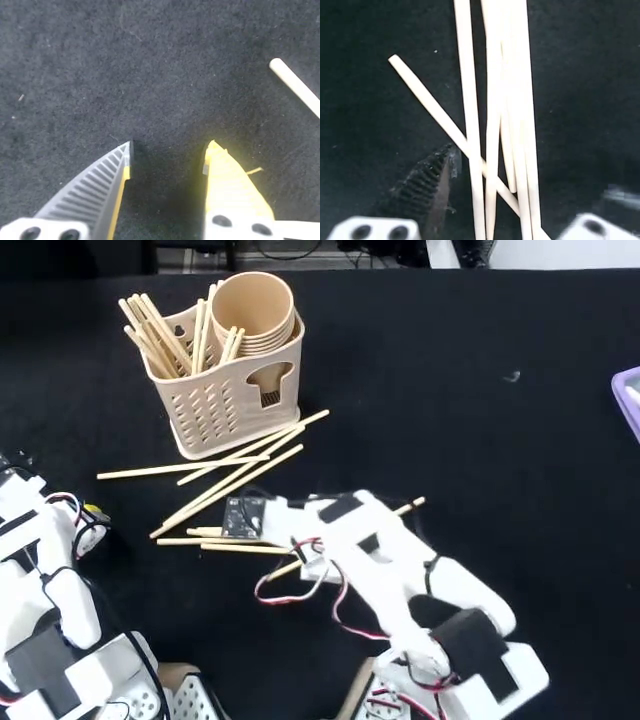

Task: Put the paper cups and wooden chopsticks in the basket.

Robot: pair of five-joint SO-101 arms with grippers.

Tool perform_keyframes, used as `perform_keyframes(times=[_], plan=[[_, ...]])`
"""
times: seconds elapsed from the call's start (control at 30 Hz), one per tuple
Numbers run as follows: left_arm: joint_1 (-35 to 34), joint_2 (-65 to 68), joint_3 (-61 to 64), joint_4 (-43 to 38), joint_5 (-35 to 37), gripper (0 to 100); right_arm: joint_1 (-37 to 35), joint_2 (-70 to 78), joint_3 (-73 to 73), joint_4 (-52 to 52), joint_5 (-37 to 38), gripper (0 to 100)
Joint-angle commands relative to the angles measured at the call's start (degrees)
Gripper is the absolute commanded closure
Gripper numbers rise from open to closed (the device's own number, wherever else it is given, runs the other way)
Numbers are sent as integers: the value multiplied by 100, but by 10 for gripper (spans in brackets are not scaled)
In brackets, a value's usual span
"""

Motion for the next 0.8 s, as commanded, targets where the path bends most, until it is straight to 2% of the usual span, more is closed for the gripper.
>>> perform_keyframes(times=[0.0,0.07,0.17,0.57,0.63,0.77], plan=[[13,9,-171,-88,18,762,-79,136,-110,53,-88,998],[13,9,-171,-88,18,762,-62,127,-92,53,-88,939],[13,9,-171,-88,18,762,-62,-31,-101,237,-88,990],[13,9,-171,-88,18,762,-334,-1701,4,1327,-255,988],[13,9,-171,-88,18,762,-527,-1851,163,1125,-571,988],[13,9,-171,-88,18,762,-818,-1895,769,35,-1090,988]])
